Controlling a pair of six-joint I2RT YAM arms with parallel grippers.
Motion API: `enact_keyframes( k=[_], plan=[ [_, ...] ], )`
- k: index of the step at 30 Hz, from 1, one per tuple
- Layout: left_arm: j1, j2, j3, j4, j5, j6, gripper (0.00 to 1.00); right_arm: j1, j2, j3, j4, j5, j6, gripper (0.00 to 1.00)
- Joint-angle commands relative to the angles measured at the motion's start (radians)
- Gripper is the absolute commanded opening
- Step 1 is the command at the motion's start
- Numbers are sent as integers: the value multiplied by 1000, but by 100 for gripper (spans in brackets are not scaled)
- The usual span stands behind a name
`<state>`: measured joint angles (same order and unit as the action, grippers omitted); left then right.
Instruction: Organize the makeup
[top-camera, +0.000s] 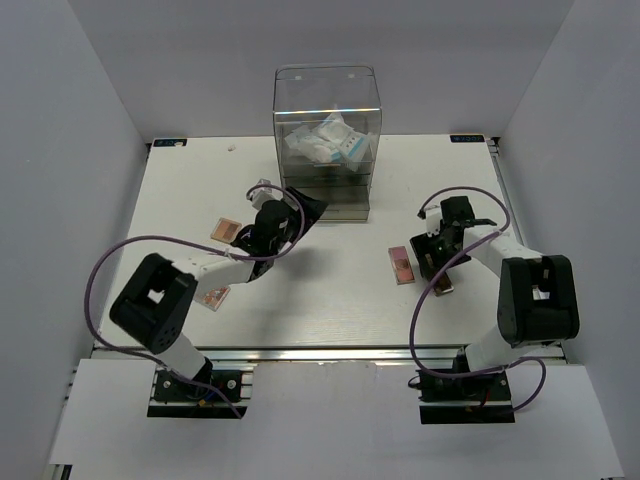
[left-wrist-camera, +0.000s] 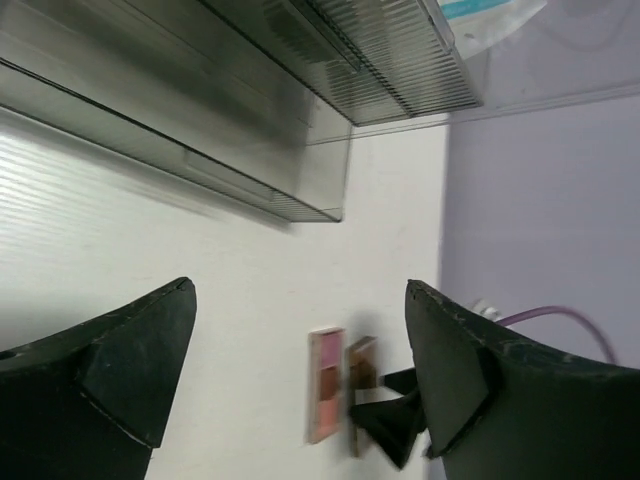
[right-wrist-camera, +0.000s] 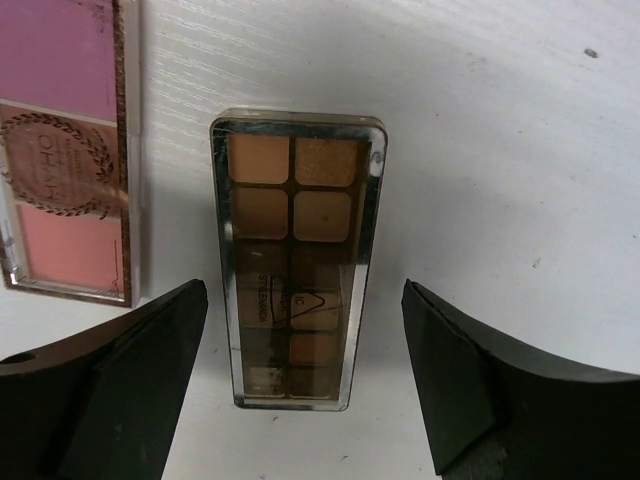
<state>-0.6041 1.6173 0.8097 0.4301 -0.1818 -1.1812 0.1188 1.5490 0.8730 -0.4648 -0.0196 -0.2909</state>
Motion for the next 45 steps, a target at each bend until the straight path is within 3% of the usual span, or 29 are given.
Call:
enact_keyframes(
  k=[1, 6, 9, 16, 18, 23, 28, 33, 45],
  plan=[
    [1, -128, 28, -273, -97, 228, 95, 16, 22, 0, 15, 41, 10, 83],
    [39, -296, -7, -430, -197, 290, 98, 41, 42, -20, 49, 73, 6, 76],
    [79, -387, -35, -577, -209, 288, 98, 41, 52, -32, 55, 61, 6, 68],
    [132, -549, -58, -795, -287, 255, 98, 41, 46, -45, 57, 29, -19, 39],
    [139, -592, -53, -855, -314, 240, 98, 39, 45, -29, 46, 20, -31, 24],
    [156, -654, -32, -1023, -332, 125, 98, 38, 0, 63, 22, -86, -151, 0],
    [173, -674, -44, -1136, -292, 49, 98, 39, -78, 205, 20, -225, -335, 0],
    [182, -675, -57, -1153, -272, 55, 98, 87, -47, 322, -9, -400, -534, 0],
    [194, -694, -60, -1266, -286, 2, 98, 332, 170, 618, 49, -375, -613, 0]
  ],
)
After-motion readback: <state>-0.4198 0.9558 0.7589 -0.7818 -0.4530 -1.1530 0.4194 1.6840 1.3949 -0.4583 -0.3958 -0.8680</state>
